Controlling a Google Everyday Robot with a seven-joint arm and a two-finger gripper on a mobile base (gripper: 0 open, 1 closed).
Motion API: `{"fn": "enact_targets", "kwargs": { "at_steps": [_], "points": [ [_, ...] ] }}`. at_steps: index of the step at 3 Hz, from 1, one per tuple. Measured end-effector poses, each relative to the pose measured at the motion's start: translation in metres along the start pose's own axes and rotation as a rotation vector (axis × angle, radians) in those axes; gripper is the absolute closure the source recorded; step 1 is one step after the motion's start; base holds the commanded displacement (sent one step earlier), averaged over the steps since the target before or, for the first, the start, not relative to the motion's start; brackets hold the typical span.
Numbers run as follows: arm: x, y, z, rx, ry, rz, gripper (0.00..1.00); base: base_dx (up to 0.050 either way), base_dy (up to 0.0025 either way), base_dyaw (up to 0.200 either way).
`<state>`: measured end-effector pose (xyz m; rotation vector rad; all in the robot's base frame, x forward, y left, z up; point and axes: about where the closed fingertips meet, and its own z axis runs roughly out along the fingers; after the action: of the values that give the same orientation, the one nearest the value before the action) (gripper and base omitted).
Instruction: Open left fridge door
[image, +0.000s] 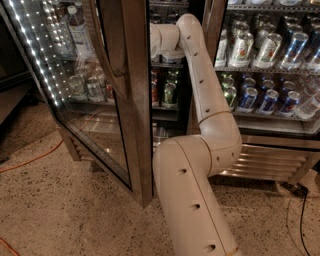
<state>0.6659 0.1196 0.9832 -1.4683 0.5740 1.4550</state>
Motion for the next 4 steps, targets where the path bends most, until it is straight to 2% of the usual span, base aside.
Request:
{"fn": "enact_targets", "kwargs": {
  "at_steps": [1,2,3,4],
  "points": [
    [0.002,-0.016,0.002,0.070,0.093,0.042,1.00,0.000,0.00000,0.000],
    [0.008,-0.023,0.000,0.106,0.145,0.080,1.00,0.000,0.00000,0.000],
    [0.018,-0.022,0.009,0.074,0.131,0.106,1.00,0.000,0.00000,0.000],
    [0.029,-0.018,0.023,0.019,0.094,0.131,1.00,0.000,0.00000,0.000]
  ]
}}
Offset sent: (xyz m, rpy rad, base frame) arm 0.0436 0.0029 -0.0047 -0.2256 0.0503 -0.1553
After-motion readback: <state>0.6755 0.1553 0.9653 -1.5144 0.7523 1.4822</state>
